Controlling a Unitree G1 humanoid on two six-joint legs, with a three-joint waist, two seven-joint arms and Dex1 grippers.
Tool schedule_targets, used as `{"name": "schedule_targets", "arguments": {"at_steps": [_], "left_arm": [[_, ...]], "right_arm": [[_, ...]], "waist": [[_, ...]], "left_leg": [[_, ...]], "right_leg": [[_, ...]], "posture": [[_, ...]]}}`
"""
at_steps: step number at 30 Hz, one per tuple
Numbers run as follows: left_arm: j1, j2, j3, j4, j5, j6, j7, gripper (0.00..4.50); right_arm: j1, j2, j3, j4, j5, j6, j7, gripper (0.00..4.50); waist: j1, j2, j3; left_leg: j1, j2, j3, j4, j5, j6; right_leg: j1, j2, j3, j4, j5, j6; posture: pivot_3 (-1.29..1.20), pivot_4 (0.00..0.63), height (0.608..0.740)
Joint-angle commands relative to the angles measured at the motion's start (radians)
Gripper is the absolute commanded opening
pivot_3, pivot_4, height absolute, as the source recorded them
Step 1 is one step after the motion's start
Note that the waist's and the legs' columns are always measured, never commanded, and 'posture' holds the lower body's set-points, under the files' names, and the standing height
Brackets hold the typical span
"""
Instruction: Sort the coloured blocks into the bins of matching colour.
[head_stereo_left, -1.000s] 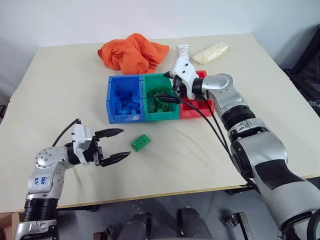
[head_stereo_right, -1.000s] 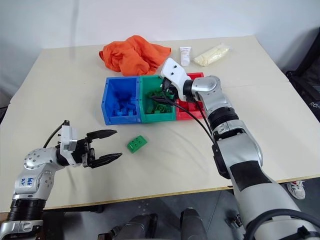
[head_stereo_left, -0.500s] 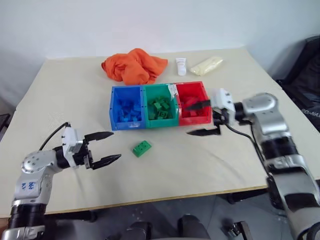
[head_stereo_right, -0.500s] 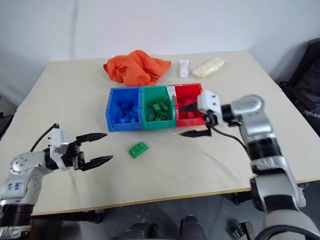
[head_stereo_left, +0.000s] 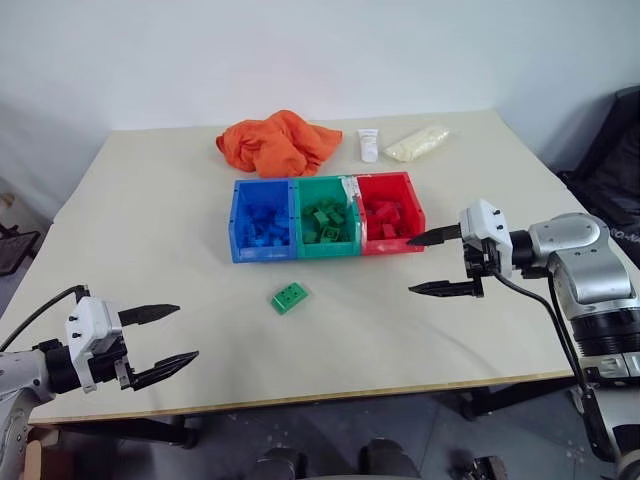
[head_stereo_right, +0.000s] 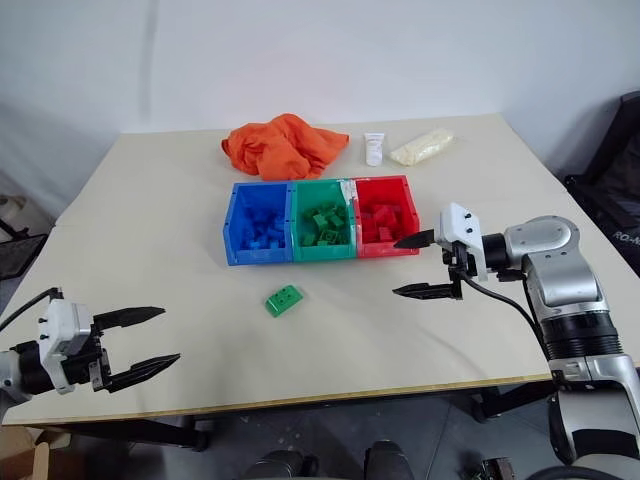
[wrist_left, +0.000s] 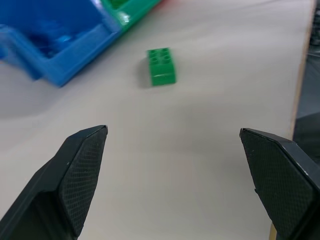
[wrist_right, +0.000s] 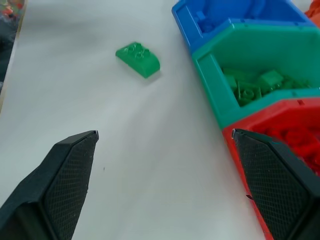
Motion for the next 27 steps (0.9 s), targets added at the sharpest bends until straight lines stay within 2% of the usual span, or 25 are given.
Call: {"name": "schedule_targets", "arguments": {"at_steps": [1, 5, 10, 18, 27], "left_arm": [[-0.003, -0.001, 0.019, -0.051, -0.018, 0.005, 0.021, 4.50], [-0.050, -0.018, -0.051, -0.057, 0.003, 0.007, 0.047, 4.50], [-0.233, -0.109, -0.254, -0.016, 0.066, -0.011, 0.091, 4.50], [-0.461, -0.223, -0.470, 0.226, 0.212, -0.060, 0.126, 4.50], [-0.656, -0.330, -0.579, 0.504, 0.328, -0.185, 0.135, 4.50]], "right_arm": [[-0.004, 0.011, -0.016, -0.044, 0.020, 0.007, -0.023, 4.48], [-0.003, 0.033, -0.015, -0.057, 0.017, 0.010, -0.052, 4.48], [0.034, 0.038, -0.026, -0.138, 0.040, 0.048, -0.081, 4.48], [0.115, 0.027, -0.052, -0.243, 0.065, 0.091, -0.145, 4.48], [0.198, -0.001, -0.094, -0.336, 0.095, 0.132, -0.200, 4.48]], "waist": [[0.009, -0.002, -0.001], [0.013, -0.005, -0.004], [0.023, -0.006, -0.008], [0.028, -0.007, -0.012], [0.032, -0.011, -0.014]], "left_leg": [[0.000, 0.000, 0.000, 0.000, 0.000, 0.000], [0.001, 0.000, -0.001, 0.001, 0.000, 0.000], [0.001, -0.001, 0.000, 0.001, 0.000, 0.000], [0.002, 0.000, 0.000, 0.002, 0.000, 0.000], [0.002, -0.001, -0.001, 0.004, 0.000, 0.000]], "right_leg": [[0.000, 0.000, 0.000, 0.000, 0.000, 0.000], [0.002, 0.000, 0.000, 0.000, 0.000, 0.000], [0.003, 0.001, 0.000, 0.000, 0.000, 0.000], [0.002, 0.001, 0.000, 0.000, 0.000, 0.000], [0.003, 0.006, 0.000, 0.001, 0.000, 0.000]], "posture": [[0.00, 0.000, 0.740], [0.00, 0.000, 0.740], [0.00, 0.000, 0.740], [0.00, 0.000, 0.740], [0.00, 0.000, 0.740]]}}
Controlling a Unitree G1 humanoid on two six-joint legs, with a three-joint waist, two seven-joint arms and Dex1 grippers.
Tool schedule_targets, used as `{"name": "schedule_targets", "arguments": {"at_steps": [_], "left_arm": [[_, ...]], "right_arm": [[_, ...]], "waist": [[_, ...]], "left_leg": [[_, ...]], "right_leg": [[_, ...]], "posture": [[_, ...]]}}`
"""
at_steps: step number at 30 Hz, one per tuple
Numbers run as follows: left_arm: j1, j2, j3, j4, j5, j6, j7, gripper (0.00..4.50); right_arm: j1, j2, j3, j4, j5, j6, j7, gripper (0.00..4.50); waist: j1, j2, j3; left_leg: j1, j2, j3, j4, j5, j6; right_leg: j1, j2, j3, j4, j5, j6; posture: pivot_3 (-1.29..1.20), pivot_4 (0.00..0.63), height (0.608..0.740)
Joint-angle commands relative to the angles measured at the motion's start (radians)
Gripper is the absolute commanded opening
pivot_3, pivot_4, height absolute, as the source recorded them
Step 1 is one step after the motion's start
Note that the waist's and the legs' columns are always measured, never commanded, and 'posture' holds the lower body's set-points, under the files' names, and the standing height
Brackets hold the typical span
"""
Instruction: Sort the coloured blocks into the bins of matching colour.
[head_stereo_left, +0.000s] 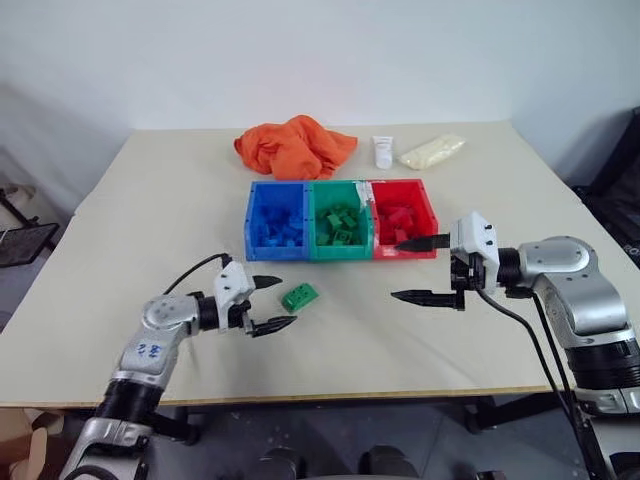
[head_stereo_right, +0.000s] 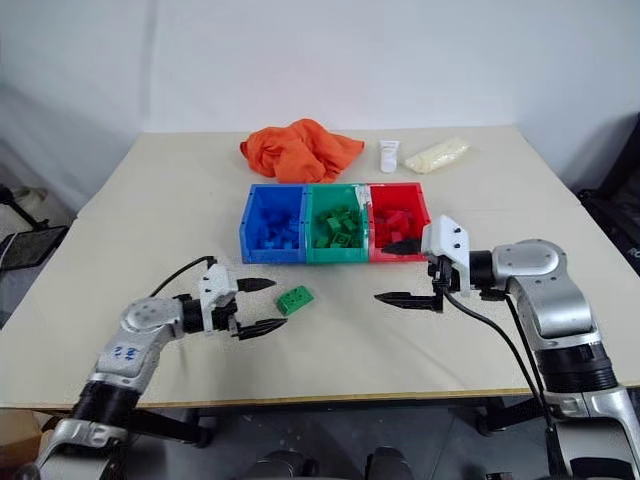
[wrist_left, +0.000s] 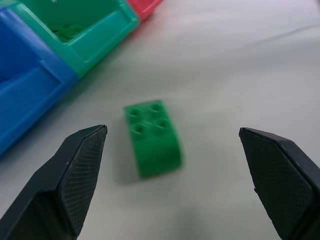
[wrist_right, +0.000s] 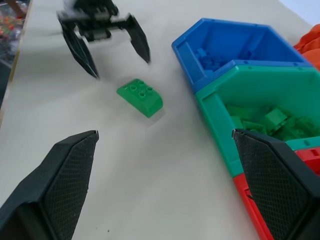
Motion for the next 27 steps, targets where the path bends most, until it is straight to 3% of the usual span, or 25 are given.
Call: {"name": "schedule_targets", "arguments": {"at_steps": [1, 4, 7, 15, 22, 27], "left_arm": [[-0.043, -0.020, -0.019, 0.050, 0.027, -0.048, -0.002, 4.50], [-0.075, -0.035, -0.053, 0.108, 0.050, -0.050, -0.022, 4.50], [-0.104, -0.044, -0.076, 0.161, 0.087, -0.073, -0.019, 3.97], [-0.161, -0.070, -0.088, 0.253, 0.105, -0.136, -0.044, 1.54], [-0.232, -0.107, -0.029, 0.231, 0.021, -0.184, -0.097, 1.50], [-0.349, -0.149, 0.032, 0.235, 0.030, -0.119, 0.069, 1.50]], "right_arm": [[0.029, -0.026, -0.047, -0.062, 0.032, 0.012, -0.022, 4.48], [0.056, -0.040, -0.068, -0.091, 0.039, 0.021, -0.040, 4.48], [0.074, -0.052, -0.082, -0.110, 0.045, 0.028, -0.056, 4.50], [0.106, -0.071, -0.104, -0.133, 0.050, 0.032, -0.083, 4.50], [0.128, -0.083, -0.118, -0.152, 0.061, 0.040, -0.097, 4.50], [0.154, -0.087, -0.136, -0.175, 0.068, 0.047, -0.120, 4.50]], "waist": [[-0.001, 0.000, 0.000], [-0.001, 0.000, 0.000], [-0.001, -0.001, 0.000], [0.000, -0.001, -0.001], [-0.001, -0.002, -0.001], [0.002, -0.002, -0.001]], "left_leg": [[0.000, 0.000, 0.000, 0.000, 0.000, 0.000], [0.000, 0.000, 0.000, 0.000, 0.000, 0.000], [0.000, 0.000, 0.000, 0.000, 0.000, 0.000], [0.000, 0.000, 0.000, 0.001, 0.000, 0.000], [-0.001, 0.000, 0.000, 0.001, 0.000, 0.000], [-0.001, 0.000, -0.001, 0.003, 0.000, 0.000]], "right_leg": [[0.000, 0.000, 0.000, 0.000, 0.000, 0.000], [0.000, 0.000, 0.000, 0.000, 0.000, 0.000], [0.000, 0.000, 0.000, 0.000, 0.000, 0.000], [0.000, 0.000, 0.000, 0.000, 0.000, 0.000], [0.000, 0.000, 0.000, 0.000, 0.000, 0.000], [0.000, 0.000, 0.000, 0.000, 0.000, 0.000]], "posture": [[0.00, 0.000, 0.740], [0.00, 0.000, 0.740], [0.00, 0.000, 0.740], [0.00, 0.000, 0.740], [0.00, 0.000, 0.740], [0.00, 0.000, 0.740]]}}
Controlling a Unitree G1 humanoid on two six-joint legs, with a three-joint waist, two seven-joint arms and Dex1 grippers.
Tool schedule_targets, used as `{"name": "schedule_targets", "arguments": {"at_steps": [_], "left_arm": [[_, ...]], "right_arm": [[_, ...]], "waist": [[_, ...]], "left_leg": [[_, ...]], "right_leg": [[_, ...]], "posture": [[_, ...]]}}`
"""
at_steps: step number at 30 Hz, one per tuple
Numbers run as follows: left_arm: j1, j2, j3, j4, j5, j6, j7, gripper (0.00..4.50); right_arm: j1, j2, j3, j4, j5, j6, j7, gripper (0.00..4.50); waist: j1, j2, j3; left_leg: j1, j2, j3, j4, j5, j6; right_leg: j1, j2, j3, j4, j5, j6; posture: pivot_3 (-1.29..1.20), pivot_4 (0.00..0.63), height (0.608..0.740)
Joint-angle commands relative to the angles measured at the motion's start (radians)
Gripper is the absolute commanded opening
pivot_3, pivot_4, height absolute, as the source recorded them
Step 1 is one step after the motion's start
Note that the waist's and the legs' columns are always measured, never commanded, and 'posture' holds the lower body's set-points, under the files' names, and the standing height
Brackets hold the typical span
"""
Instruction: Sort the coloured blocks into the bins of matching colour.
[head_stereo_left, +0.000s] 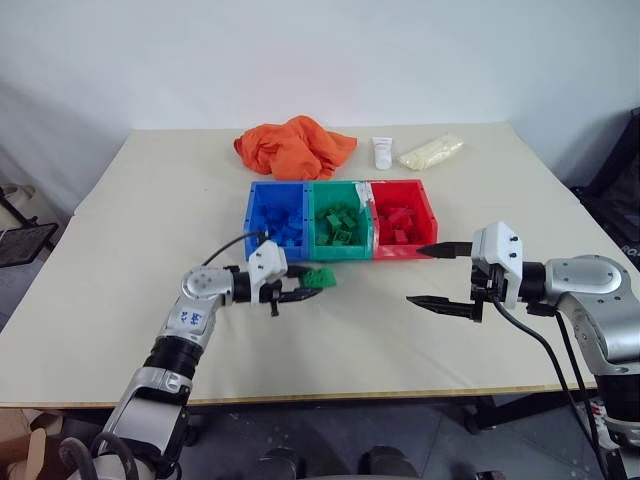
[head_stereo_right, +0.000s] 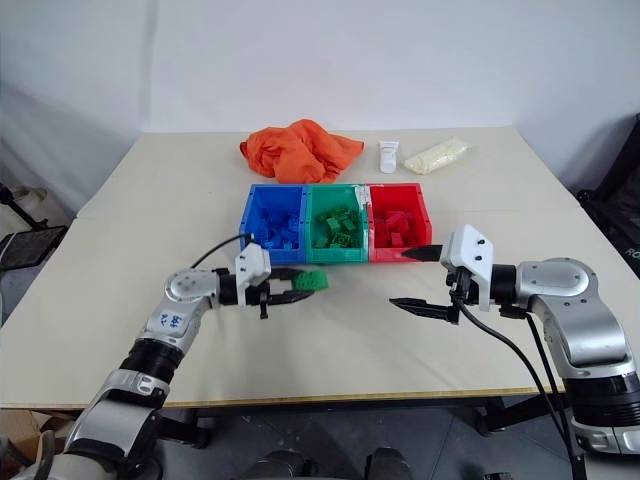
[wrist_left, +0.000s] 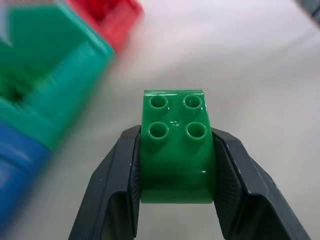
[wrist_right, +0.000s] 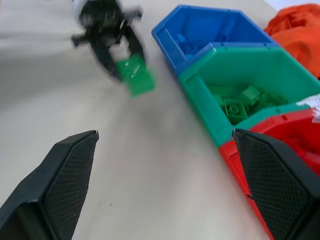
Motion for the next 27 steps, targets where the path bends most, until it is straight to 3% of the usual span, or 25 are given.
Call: {"name": "schedule_targets", "arguments": {"at_steps": [1, 4, 9, 11, 12, 14, 16, 18, 21, 24, 27], "left_arm": [[-0.120, -0.028, 0.064, 0.021, 0.012, 0.034, 0.164, 1.50], [-0.211, -0.055, 0.070, 0.110, 0.040, 0.013, 0.231, 1.50], [-0.407, -0.116, 0.071, 0.411, 0.085, -0.071, 0.294, 1.50], [-0.483, -0.145, 0.079, 0.536, 0.095, -0.109, 0.306, 2.22], [-0.506, -0.155, 0.086, 0.577, 0.093, -0.128, 0.300, 2.45], [-0.547, -0.171, 0.099, 0.640, 0.097, -0.141, 0.331, 3.03], [-0.569, -0.174, 0.098, 0.684, 0.119, -0.161, 0.367, 3.75], [-0.580, -0.174, 0.104, 0.707, 0.126, -0.167, 0.384, 4.35], [-0.575, -0.159, 0.120, 0.699, 0.114, -0.183, 0.333, 4.46], [-0.493, -0.088, 0.160, 0.573, 0.053, -0.205, 0.190, 4.46], [-0.291, 0.037, 0.182, 0.242, -0.033, -0.063, 0.040, 4.46]], "right_arm": [[0.010, -0.017, -0.047, -0.049, 0.028, 0.003, -0.022, 4.50], [0.027, -0.016, -0.059, -0.064, 0.032, 0.007, -0.035, 4.50], [0.054, -0.017, -0.073, -0.091, 0.038, 0.012, -0.062, 4.50], [0.062, -0.016, -0.082, -0.100, 0.042, 0.012, -0.073, 4.50], [0.067, -0.016, -0.085, -0.105, 0.044, 0.012, -0.077, 4.50], [0.075, -0.016, -0.090, -0.115, 0.045, 0.015, -0.086, 4.50], [0.079, -0.017, -0.092, -0.121, 0.048, 0.018, -0.092, 4.50], [0.083, -0.019, -0.093, -0.126, 0.051, 0.021, -0.098, 4.50], [0.084, -0.022, -0.094, -0.128, 0.055, 0.023, -0.101, 4.50], [0.075, -0.029, -0.097, -0.118, 0.059, 0.016, -0.090, 4.50], [0.053, -0.058, -0.095, -0.071, 0.058, -0.003, -0.038, 4.50]], "waist": [[0.001, 0.000, 0.000], [-0.001, -0.001, -0.001], [0.001, -0.002, -0.001], [0.001, -0.002, -0.001], [0.001, -0.002, 0.002], [0.004, -0.008, 0.043], [-0.001, -0.008, 0.046], [-0.006, -0.010, 0.051], [-0.007, -0.013, 0.054], [-0.008, -0.014, 0.055], [-0.026, -0.011, 0.056]], "left_leg": [[0.000, 0.000, 0.000, 0.001, 0.000, 0.000], [0.000, 0.000, 0.000, 0.001, 0.000, 0.000], [-0.001, 0.000, 0.000, 0.004, -0.001, 0.000], [-0.001, 0.000, 0.000, 0.005, -0.001, 0.001], [-0.001, -0.001, 0.000, 0.005, -0.001, 0.001], [0.001, 0.001, 0.002, 0.007, -0.004, 0.002], [-0.010, 0.002, 0.000, 0.010, -0.002, 0.002], [-0.009, 0.001, 0.001, 0.010, -0.005, 0.003], [-0.012, 0.001, 0.000, 0.010, -0.005, 0.003], [-0.018, 0.001, 0.001, 0.013, -0.005, 0.002], [-0.017, 0.001, 0.001, 0.012, -0.005, 0.002]], "right_leg": [[0.000, 0.000, 0.000, 0.000, 0.000, 0.000], [0.000, 0.000, 0.000, 0.000, 0.000, 0.000], [0.000, 0.000, -0.002, 0.000, 0.000, 0.000], [0.000, 0.001, -0.002, 0.000, 0.000, 0.001], [0.000, 0.000, -0.002, 0.001, 0.000, 0.001], [0.003, 0.000, -0.003, 0.002, 0.000, 0.001], [-0.002, 0.000, -0.001, 0.001, 0.000, 0.003], [-0.004, -0.002, 0.000, 0.009, 0.000, 0.003], [-0.011, -0.002, 0.001, 0.011, 0.000, 0.003], [-0.017, -0.003, 0.000, 0.014, 0.000, 0.003], [-0.017, -0.003, 0.001, 0.014, 0.000, 0.003]], "posture": [[0.00, 0.000, 0.740], [0.00, 0.000, 0.740], [0.00, 0.000, 0.740], [0.00, 0.000, 0.740], [0.00, 0.150, 0.740], [0.00, 0.150, 0.740], [0.00, 0.150, 0.740], [0.00, 0.150, 0.740], [0.00, 0.150, 0.740], [0.00, 0.150, 0.740], [0.00, 0.150, 0.740]]}}
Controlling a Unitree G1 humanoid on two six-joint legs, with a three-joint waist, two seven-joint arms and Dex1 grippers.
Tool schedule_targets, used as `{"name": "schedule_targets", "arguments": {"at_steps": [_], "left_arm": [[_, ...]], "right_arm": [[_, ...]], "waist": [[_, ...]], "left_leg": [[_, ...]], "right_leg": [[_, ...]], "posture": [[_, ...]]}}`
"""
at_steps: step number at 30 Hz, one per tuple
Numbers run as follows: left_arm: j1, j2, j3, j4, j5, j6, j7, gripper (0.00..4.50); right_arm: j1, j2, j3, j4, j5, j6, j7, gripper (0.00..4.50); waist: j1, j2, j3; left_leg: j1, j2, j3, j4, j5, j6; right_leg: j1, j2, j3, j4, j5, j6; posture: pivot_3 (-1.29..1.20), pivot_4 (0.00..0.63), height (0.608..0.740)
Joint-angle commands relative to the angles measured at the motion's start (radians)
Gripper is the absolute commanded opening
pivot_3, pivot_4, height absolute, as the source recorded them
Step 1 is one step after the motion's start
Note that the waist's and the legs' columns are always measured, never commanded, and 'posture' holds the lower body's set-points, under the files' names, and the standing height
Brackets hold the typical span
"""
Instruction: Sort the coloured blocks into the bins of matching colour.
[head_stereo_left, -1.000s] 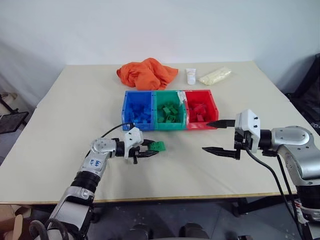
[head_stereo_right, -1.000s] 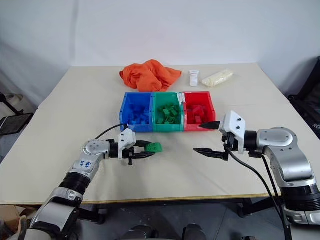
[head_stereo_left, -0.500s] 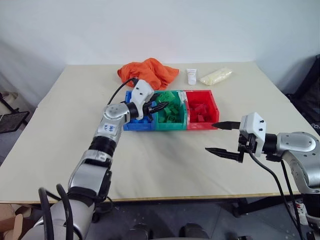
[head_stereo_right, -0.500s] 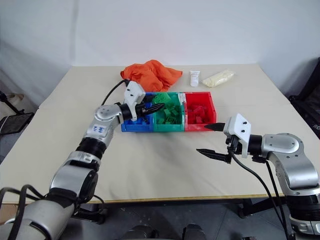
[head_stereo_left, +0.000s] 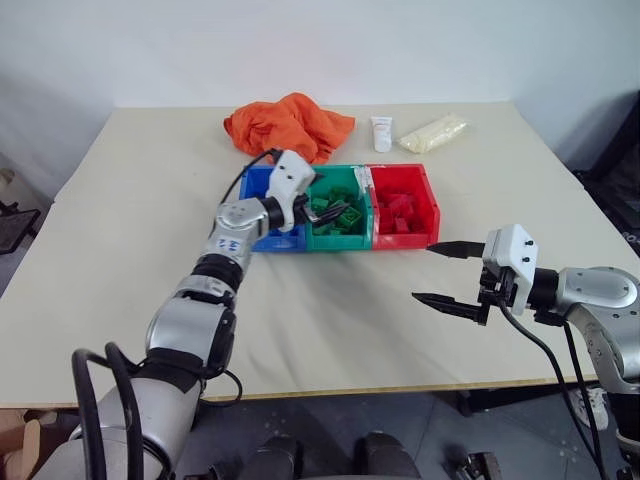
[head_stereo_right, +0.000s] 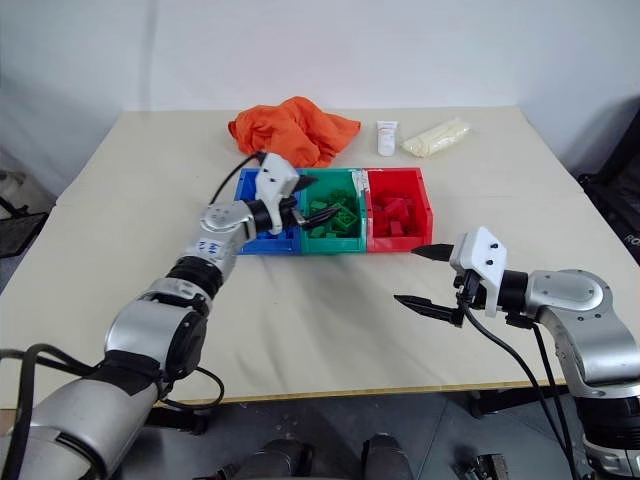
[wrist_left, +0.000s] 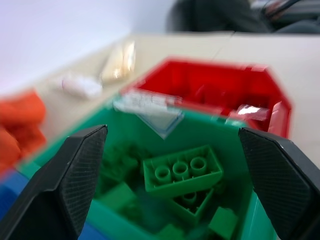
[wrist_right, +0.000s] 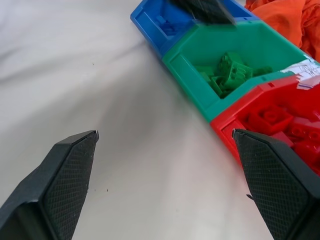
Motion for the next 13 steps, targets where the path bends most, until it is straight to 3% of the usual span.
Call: {"name": "schedule_targets", "arguments": {"at_steps": [1, 4, 7, 13], "left_arm": [[0.201, 0.128, 0.032, -0.377, -0.104, 0.143, -0.146, 4.46], [0.355, 0.231, 0.057, -0.598, -0.199, 0.313, -0.231, 4.46], [0.512, 0.346, 0.111, -0.740, -0.244, 0.373, -0.281, 4.46], [0.709, 0.483, 0.235, -0.817, -0.332, 0.436, -0.343, 4.46]], "right_arm": [[-0.036, -0.050, -0.032, 0.036, 0.018, -0.032, 0.058, 4.50], [-0.072, -0.071, -0.021, 0.111, 0.015, -0.063, 0.115, 4.50], [-0.128, -0.100, 0.002, 0.225, -0.011, -0.116, 0.190, 4.50], [-0.270, -0.127, 0.049, 0.524, -0.083, -0.240, 0.310, 4.50]], "waist": [[-0.013, 0.002, 0.001], [-0.015, 0.004, 0.003], [-0.010, 0.006, 0.004], [-0.003, 0.016, 0.011]], "left_leg": [[0.000, 0.000, 0.000, -0.001, 0.000, 0.000], [0.001, 0.001, -0.001, -0.002, 0.000, 0.000], [0.001, 0.000, -0.003, 0.000, 0.000, 0.000], [0.002, 0.000, -0.002, -0.001, 0.000, 0.000]], "right_leg": [[0.000, 0.000, 0.001, 0.000, 0.000, 0.000], [0.000, 0.002, 0.005, 0.000, 0.000, 0.000], [0.001, 0.002, 0.006, -0.002, 0.000, 0.000], [0.004, 0.003, 0.007, -0.011, 0.000, -0.001]], "posture": [[0.00, 0.150, 0.740], [0.00, 0.150, 0.740], [0.00, 0.150, 0.740], [0.00, 0.150, 0.740]]}}
